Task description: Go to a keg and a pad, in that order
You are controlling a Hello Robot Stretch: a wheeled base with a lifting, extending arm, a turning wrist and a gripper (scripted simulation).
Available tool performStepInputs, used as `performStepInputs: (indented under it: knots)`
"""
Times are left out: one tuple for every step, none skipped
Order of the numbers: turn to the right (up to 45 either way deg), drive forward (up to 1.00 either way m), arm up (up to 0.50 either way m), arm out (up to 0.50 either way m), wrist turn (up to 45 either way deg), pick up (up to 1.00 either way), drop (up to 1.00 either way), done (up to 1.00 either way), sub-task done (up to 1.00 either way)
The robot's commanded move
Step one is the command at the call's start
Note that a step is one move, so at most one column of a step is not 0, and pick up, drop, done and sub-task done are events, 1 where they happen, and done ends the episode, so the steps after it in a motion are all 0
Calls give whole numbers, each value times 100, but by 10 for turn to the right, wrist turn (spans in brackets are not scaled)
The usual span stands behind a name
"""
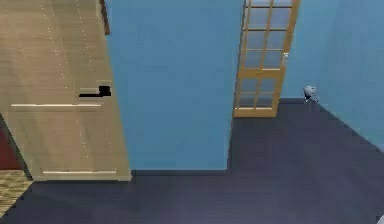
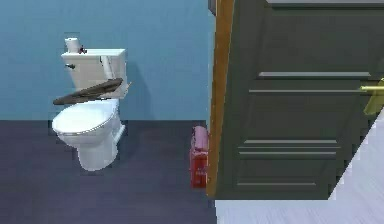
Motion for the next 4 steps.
performStepInputs:
  knots:
    - [210, 0, 0, 0, 0, 0, 0, 0, 0]
    - [0, 100, 0, 0, 0, 0, 0, 0, 0]
    - [120, 0, 0, 0, 0, 0, 0, 0, 0]
    - [0, 10, 0, 0, 0, 0, 0, 0, 0]
